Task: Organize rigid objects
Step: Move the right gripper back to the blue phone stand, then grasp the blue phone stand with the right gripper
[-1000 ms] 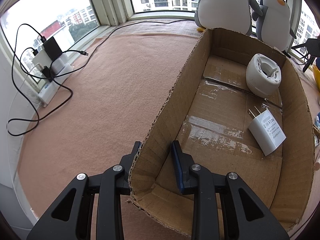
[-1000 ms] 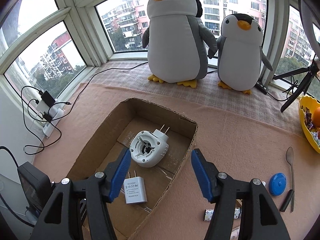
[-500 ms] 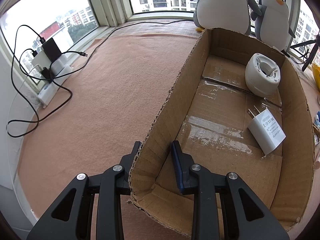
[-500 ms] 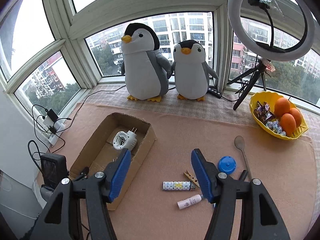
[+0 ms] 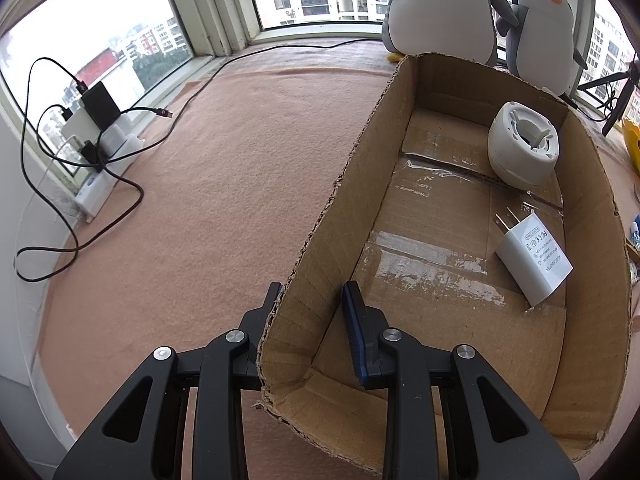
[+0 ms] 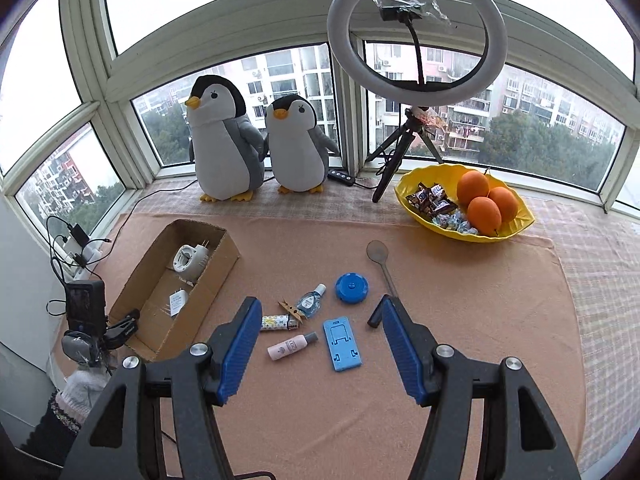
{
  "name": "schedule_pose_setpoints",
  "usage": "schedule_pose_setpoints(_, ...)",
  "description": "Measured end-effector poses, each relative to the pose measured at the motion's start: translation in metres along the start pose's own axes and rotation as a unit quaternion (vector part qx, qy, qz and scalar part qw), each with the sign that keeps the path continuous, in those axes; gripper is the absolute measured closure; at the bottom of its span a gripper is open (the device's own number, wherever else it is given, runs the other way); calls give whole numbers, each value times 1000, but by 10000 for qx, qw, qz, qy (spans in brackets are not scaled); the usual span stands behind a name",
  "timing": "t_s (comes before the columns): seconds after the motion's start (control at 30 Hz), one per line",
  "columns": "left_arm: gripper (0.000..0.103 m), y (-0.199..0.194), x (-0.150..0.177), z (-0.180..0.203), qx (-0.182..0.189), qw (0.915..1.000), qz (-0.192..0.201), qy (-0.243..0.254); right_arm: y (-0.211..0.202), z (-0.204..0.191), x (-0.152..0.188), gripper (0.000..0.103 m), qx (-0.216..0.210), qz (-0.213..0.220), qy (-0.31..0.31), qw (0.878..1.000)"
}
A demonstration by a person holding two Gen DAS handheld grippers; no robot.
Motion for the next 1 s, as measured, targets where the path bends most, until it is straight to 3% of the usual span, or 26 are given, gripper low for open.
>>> schedule_pose_setpoints(0.37, 76, 0, 0, 0, -11, 10000, -31, 11, 71, 20, 25, 44, 39, -434, -325, 9985)
schedule_pose_setpoints(0.67, 76, 1, 1, -2, 1, 10000, -39, -47, 142, 10, 26, 45, 285, -1171, -863, 9890)
schedule_pose_setpoints(0.87, 76, 1, 1, -2, 6, 10000, -48, -53, 182, 12, 20, 57, 248, -1704, -905, 9809)
schedule_pose_setpoints(1.0, 76, 1, 1, -2, 18, 10000, -59, -64, 199, 13, 17, 59, 246, -1929, -927, 9765)
Point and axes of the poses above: each gripper's, at about its wrist camera, not at the fingertips, and y roughly the way its jaws point, z to its right, x to its underside, the point moved 1 cm from there along y, roughly the way its jaws point, and after that the axes turned 15 degrees about -z, right-handed, at the moved point
